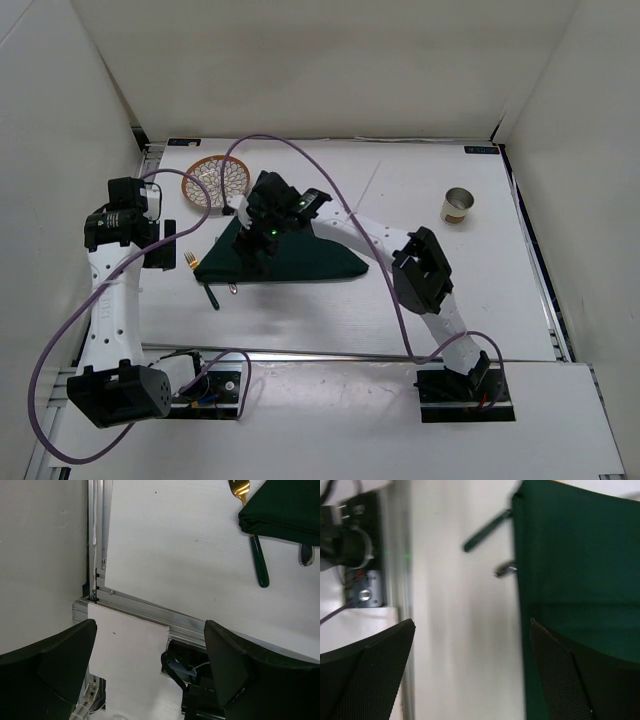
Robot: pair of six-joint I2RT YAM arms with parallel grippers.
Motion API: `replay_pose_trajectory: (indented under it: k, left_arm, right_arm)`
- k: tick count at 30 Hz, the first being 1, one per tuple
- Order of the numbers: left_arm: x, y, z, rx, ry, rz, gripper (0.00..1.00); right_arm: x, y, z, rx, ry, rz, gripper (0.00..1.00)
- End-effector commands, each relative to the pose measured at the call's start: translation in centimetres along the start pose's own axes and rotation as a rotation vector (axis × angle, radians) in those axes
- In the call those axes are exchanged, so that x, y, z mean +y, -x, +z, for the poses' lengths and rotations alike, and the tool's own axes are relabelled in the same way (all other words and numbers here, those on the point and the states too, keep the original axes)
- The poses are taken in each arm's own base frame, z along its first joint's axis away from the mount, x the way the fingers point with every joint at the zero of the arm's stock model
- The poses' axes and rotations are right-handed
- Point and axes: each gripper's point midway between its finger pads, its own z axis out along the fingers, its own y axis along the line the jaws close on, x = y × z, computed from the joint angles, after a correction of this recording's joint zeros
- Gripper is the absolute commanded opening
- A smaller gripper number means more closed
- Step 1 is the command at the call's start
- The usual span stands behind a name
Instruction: Set the dinner table for one person
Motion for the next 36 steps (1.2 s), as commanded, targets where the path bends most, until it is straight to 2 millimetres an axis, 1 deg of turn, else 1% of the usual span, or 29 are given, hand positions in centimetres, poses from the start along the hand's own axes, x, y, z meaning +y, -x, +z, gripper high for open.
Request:
replay_pose_trajectory:
  k: [1,2,3,4,6,7,8,9,10,11,12,14,15,16,17,19,21,22,23,24,26,27,29,30,31,32,34,35,36]
  left_arm:
    - [-0.3,-0.1,-0.6,-0.035,-0.022,-0.026,1.0]
    - [-0.2,0.2,-0.6,-0.045,-0.02,-0.028,1.0]
    - [-0.4,0.2,-0.6,-0.047,-0.029,-0.028,1.0]
    - [-0.4,0.2,-0.6,-0.047,-0.029,-0.028,1.0]
    - [-0.3,0.4,-0.6,-0.055,-0.027,-0.021,1.0]
    - [-0.3,0.4,-0.6,-0.055,-0.027,-0.021,1.0]
    - [-0.3,0.4,-0.6,-0.056,-0.027,-0.012,1.0]
    - [-0.2,0.7,-0.6,-0.064,-0.025,-0.015,1.0]
    - [-0.2,0.6,-0.8,-0.073,-0.024,-0.017,1.0]
    - [-0.2,0.6,-0.8,-0.073,-0.023,-0.008,1.0]
    - [-0.1,0.6,-0.8,-0.073,-0.023,0.001,1.0]
    - [0.0,0.9,-0.9,-0.092,-0.019,0.007,1.0]
    - [0.0,0.9,-0.9,-0.092,-0.019,0.007,1.0]
    - [0.0,0.9,-0.9,-0.092,-0.019,0.007,1.0]
    - [0.0,0.9,-0.9,-0.092,-0.019,0.007,1.0]
    - [-0.2,0.7,-0.7,-0.086,-0.03,0.01,1.0]
    - [-0.2,0.9,-0.7,-0.094,-0.028,0.007,1.0]
    - [0.0,0.9,-0.7,-0.092,-0.018,0.007,1.0]
    - [-0.1,0.7,-0.5,-0.083,-0.019,0.009,1.0]
    - [-0.1,0.4,-0.6,-0.085,-0.019,0.009,1.0]
    - [0.0,0.3,-0.2,-0.078,-0.009,0.019,1.0]
    - [0.0,0.2,-0.5,-0.088,-0.007,0.016,1.0]
    - [-0.1,0.0,-0.2,-0.078,-0.009,0.019,1.0]
    - [0.1,-0.1,-0.2,-0.076,0.0,0.018,1.0]
    - [0.0,-0.3,-0.3,-0.078,0.0,0.018,1.0]
    - [0.0,-0.3,-0.3,-0.078,0.0,0.018,1.0]
    - [0.3,-0.3,-0.3,-0.076,0.011,0.028,1.0]
    - [0.4,-0.6,-0.3,-0.075,0.021,0.028,1.0]
    - [0.4,-0.4,-0.3,-0.084,0.022,0.025,1.0]
  right_arm:
    - [-4.3,3.4,-5.9,-0.104,-0.317,-0.051,0.99]
    - [-6.8,0.3,-6.1,-0.035,-0.387,-0.031,0.99]
    - [-8.1,-0.8,-6.6,-0.013,-0.43,-0.022,0.99]
    - [-10.2,-2.7,-7.8,0.025,-0.473,0.031,0.99]
    - [-12.6,-5.9,-9.0,0.095,-0.522,0.109,0.99]
    - [-13.8,-8.0,-9.5,0.136,-0.548,0.167,0.99]
    - [-15.2,-9.5,-11.1,0.153,-0.583,0.225,0.99]
    - [-15.8,-11.5,-11.2,0.184,-0.584,0.261,0.99]
    - [-16.7,-12.9,-12.1,0.198,-0.606,0.294,0.99]
    - [-16.7,-14.4,-12.2,0.223,-0.602,0.32,0.99]
    - [-17.2,-15.2,-12.6,0.228,-0.617,0.333,0.99]
    - [-17.5,-16.1,-12.7,0.244,-0.617,0.344,0.99]
    - [-17.4,-16.1,-12.6,0.241,-0.609,0.344,0.99]
    - [-17.5,-16.9,-11.9,0.255,-0.59,0.357,0.99]
    - [-17.3,-17.0,-11.8,0.26,-0.578,0.363,0.99]
    - [-17.6,-16.8,-11.4,0.258,-0.567,0.365,0.99]
    - [-17.2,-16.8,-11.0,0.269,-0.558,0.362,0.99]
    - [-16.9,-15.7,-11.1,0.257,-0.567,0.338,0.98]
    - [-16.6,-15.6,-10.7,0.26,-0.561,0.329,0.98]
    - [-16.3,-15.0,-10.9,0.245,-0.555,0.323,0.96]
    - [-15.9,-14.8,-10.5,0.245,-0.549,0.322,0.95]
    - [-16.0,-15.2,-10.2,0.259,-0.544,0.331,0.95]
    - [-16.0,-15.7,-9.7,0.277,-0.526,0.345,0.81]
    - [-16.0,-16.1,-9.3,0.283,-0.514,0.352,0.69]
    - [-16.0,-16.1,-9.3,0.283,-0.514,0.352,0.53]
    - [-15.8,-16.9,-9.2,0.299,-0.508,0.363,0.26]
    - [-15.8,-17.9,-9.2,0.323,-0.518,0.372,0.1]
    - [-15.9,-18.9,-9.4,0.354,-0.536,0.37,0.0]
    - [-15.8,-19.1,-9.7,0.364,-0.548,0.36,0.0]
